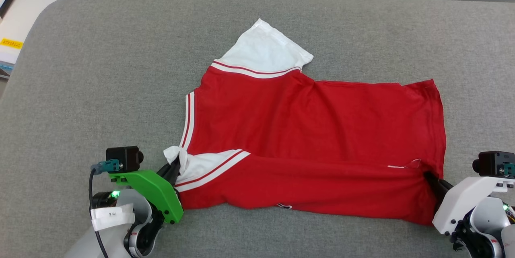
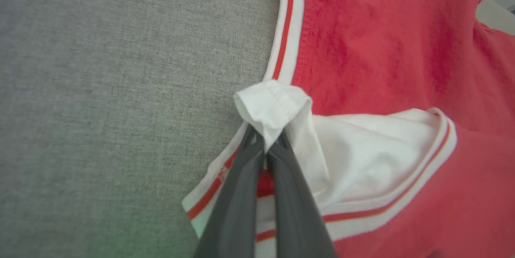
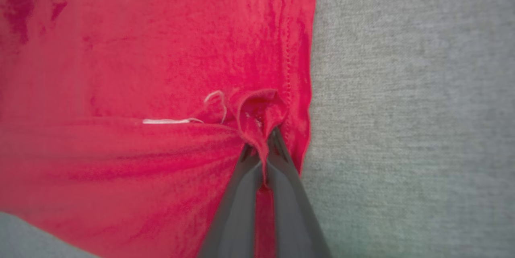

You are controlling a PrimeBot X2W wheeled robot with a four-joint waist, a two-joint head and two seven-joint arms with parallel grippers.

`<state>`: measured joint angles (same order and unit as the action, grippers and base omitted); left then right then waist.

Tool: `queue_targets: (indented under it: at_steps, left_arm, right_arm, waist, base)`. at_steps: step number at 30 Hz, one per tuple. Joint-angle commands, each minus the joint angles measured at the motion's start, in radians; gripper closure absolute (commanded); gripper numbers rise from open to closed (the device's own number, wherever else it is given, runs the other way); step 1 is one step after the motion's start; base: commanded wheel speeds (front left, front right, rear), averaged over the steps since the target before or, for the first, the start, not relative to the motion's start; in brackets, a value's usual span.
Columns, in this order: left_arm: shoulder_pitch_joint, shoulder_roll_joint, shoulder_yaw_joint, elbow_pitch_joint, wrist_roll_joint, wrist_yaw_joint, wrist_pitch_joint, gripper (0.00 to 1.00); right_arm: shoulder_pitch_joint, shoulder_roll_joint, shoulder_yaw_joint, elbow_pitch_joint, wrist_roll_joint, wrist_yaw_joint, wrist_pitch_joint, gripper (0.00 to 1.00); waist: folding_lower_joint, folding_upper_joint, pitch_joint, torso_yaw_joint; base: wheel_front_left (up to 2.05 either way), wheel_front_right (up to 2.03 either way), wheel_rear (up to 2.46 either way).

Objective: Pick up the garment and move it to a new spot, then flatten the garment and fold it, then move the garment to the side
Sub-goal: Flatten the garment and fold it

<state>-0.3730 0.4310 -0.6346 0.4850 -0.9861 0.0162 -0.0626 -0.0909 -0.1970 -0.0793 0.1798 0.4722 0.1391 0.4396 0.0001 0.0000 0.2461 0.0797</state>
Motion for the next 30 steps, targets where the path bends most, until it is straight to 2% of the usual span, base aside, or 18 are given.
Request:
queue_targets:
  at_steps: [1, 2, 3, 11, 16, 19, 23, 27, 30]
  left_arm:
    - [-0.017, -0.013, -0.003, 0.020, -0.006, -0.006, -0.007, 0.56]
    - [-0.021, -0.017, -0.003, 0.033, -0.006, -0.009, -0.011, 0.04]
    - [-0.024, -0.018, 0.000, 0.042, -0.006, -0.009, -0.017, 0.00]
    - [-0.030, -0.011, 0.032, 0.074, -0.004, 0.004, -0.087, 0.00]
    - [-0.017, 0.025, 0.058, 0.048, -0.004, 0.025, -0.114, 0.00]
    - [-0.011, 0.058, 0.069, 0.020, -0.012, 0.032, -0.096, 0.00]
    - [-0.005, 0.119, 0.071, -0.048, -0.039, 0.024, -0.004, 0.00]
    - [0.014, 0.195, 0.043, -0.148, -0.097, 0.006, 0.188, 0.00]
    - [0.038, 0.248, 0.034, -0.225, -0.157, 0.018, 0.325, 0.00]
  right_arm:
    - [-0.005, -0.003, 0.004, 0.021, 0.006, -0.008, -0.010, 0.00]
    - [-0.004, -0.004, 0.005, 0.019, 0.009, -0.008, -0.025, 0.00]
    - [-0.003, -0.006, 0.006, 0.018, 0.013, -0.008, -0.036, 0.00]
    - [0.030, -0.019, 0.022, -0.037, 0.037, -0.008, -0.213, 0.00]
    - [0.057, -0.010, 0.000, -0.093, -0.013, -0.008, -0.377, 0.00]
    - [0.075, 0.000, -0.012, -0.119, -0.051, -0.008, -0.439, 0.00]
    - [0.104, 0.032, -0.023, -0.153, -0.084, -0.008, -0.456, 0.00]
    - [0.129, 0.055, -0.032, -0.169, -0.093, -0.008, -0.450, 0.00]
    - [0.140, 0.068, -0.035, -0.175, -0.092, -0.008, -0.445, 0.00]
  waist:
    - [-0.0001, 0.0000, -0.003, 0.002]
    - [-0.0001, 0.0000, -0.005, 0.003]
    - [-0.0001, 0.0000, -0.007, 0.003]
    - [-0.0001, 0.0000, -0.045, 0.010]
    - [-0.0001, 0.0000, -0.079, 0.004]
    - [-0.0001, 0.0000, -0.099, 0.002]
    - [-0.0001, 0.0000, -0.118, -0.002]
    - [-0.0001, 0.0000, -0.127, -0.007]
    - [-0.0001, 0.0000, -0.127, -0.012]
  base:
    - [0.00, 0.00, 0.00]
    - [0.00, 0.00, 0.00]
    - [0.00, 0.00, 0.00]
    - [0.00, 0.00, 0.00]
    - [0.00, 0.00, 0.00]
    - [0.00, 0.00, 0.00]
    - [0.00, 0.00, 0.00]
    - [0.00, 0.00, 0.00]
    - [0.00, 0.00, 0.00]
